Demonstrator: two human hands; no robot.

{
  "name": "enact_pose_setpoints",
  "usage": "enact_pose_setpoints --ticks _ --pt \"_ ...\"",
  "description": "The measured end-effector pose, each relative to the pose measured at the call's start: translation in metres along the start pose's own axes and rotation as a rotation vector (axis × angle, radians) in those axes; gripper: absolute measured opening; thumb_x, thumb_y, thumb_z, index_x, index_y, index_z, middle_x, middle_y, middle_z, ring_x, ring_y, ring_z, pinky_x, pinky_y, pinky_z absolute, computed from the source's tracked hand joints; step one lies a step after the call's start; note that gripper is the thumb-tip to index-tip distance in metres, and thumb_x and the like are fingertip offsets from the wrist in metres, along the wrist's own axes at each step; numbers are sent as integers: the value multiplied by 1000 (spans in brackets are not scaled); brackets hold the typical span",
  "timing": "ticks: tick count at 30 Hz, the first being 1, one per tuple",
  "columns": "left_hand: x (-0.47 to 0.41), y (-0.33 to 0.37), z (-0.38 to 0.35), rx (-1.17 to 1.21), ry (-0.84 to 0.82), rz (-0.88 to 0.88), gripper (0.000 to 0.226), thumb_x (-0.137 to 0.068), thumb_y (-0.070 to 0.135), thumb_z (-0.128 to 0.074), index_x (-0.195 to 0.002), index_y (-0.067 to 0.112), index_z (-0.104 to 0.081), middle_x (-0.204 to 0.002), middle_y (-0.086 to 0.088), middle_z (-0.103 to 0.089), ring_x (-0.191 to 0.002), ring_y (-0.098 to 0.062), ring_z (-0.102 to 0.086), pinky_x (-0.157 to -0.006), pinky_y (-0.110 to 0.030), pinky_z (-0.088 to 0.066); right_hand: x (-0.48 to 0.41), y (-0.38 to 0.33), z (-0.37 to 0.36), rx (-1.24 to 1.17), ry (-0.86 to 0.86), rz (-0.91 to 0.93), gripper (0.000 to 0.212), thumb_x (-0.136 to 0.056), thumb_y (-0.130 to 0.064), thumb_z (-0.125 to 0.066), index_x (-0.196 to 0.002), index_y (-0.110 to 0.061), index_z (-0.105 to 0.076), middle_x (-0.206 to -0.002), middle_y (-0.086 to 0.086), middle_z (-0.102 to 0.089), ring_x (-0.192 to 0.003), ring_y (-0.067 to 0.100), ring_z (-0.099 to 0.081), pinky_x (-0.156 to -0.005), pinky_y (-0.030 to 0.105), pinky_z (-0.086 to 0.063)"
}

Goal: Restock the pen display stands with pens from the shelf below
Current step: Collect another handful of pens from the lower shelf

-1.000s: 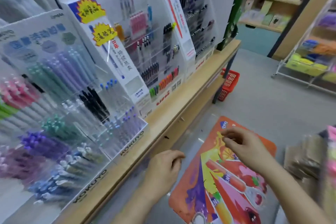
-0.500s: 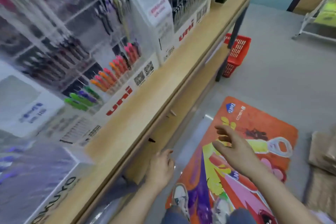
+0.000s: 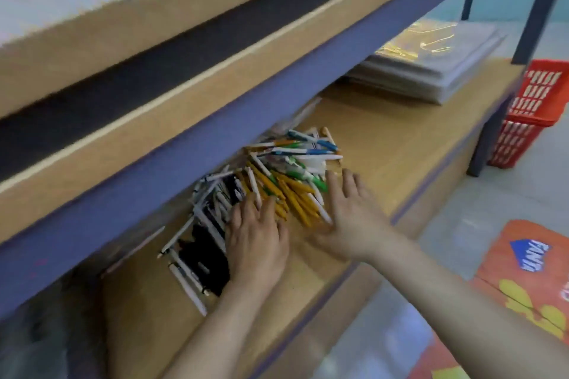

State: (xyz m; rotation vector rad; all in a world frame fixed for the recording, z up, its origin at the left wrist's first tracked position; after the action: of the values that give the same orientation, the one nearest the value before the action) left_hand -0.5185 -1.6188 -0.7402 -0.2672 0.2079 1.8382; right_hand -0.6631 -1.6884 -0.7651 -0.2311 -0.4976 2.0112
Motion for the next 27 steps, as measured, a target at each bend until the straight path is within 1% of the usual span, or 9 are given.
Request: enact_pose_setpoints --ticks 3,5,9,11,13,19,23,25,27 --pt "-15 -36 -1 -37 41 164 37 -92 42 -44 -123 22 -52 -127 -14 -46 -118 -35 -40 -91 -46 -43 -40 -10 -28 52 9 45 121 -74 -76 -56 -152 -21 17 -160 17 19 -147 39 17 -120 51 -6" --pt "-13 -77 -5 8 26 339 41 -92 45 -45 -125 21 -48 -128 -17 -44 -118 -36 -39 -94 -44 -41 -53 -16 -35 54 38 61 116 -75 -77 -53 -152 -26 16 -161 14 18 -147 39 16 -118 54 -7" --pt "19 -141 -15 109 -107 586 64 -89 60 -39 -136 17 -35 -137 -23 -44 -127 -40 -40 -100 -45 -39 -54 -31 -39 114 110 93 92 -82 -71 -46 -153 -33 -1 -163 14 -1 -147 41 -4 -114 55 -18" --pt "38 -152 -37 173 -273 671 86 -79 77 -30 -145 22 -23 -142 -18 -43 -124 -39 -47 -96 -41 -44 -47 -42 -38 158 155 118 83 -87 -63 -46 -153 -28 -10 -159 17 -14 -143 40 -16 -110 51 -27" --pt "39 -149 -42 207 -305 696 98 -67 87 -21 -146 29 -18 -144 -16 -42 -117 -39 -53 -91 -39 -48 -40 -49 -36 164 191 131 79 -90 -54 -49 -153 -23 -14 -153 19 -24 -137 39 -26 -105 47 -35" --pt "35 -144 -36 125 -247 668 85 -87 74 -27 -152 21 -15 -158 -16 -14 -144 -36 -14 -112 -46 -24 -41 -54 -31 214 132 99 76 -97 -31 -51 -154 -10 -5 -143 25 -38 -129 40 -39 -100 44 -43" --pt "42 -159 -35 215 -161 694 84 -80 75 -43 -141 17 -33 -135 -13 -51 -122 -34 -49 -98 -44 -44 -48 -52 -26 273 -48 -18 82 -92 -19 -57 -154 -4 -4 -146 26 -36 -126 38 -48 -92 42 -49" --pt "42 -159 -29 276 -137 687 72 -81 64 -54 -134 18 -36 -115 -12 -63 -101 -30 -61 -84 -38 -51 -51 -51 -23 278 -41 -72 79 -90 -13 -56 -152 0 -9 -144 25 -39 -126 36 -48 -92 41 -49" --pt "43 -158 -25 335 -128 715 62 -85 49 -60 -131 15 -37 -105 -11 -66 -91 -26 -65 -70 -29 -48 -53 -49 -21 269 -3 -108 72 -91 -12 -55 -149 4 -14 -141 21 -45 -125 33 -51 -89 40 -49"
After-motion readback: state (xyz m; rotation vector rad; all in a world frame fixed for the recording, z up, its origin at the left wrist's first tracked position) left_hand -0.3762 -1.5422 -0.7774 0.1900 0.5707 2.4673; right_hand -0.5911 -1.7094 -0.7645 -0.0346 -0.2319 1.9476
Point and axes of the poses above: each hand's wrist, its own x-axis away from the middle knuckle, its own z-axis out of the back of the hand, y = z × x, the point moved 8 cm from there along -x, towards the middle knuckle
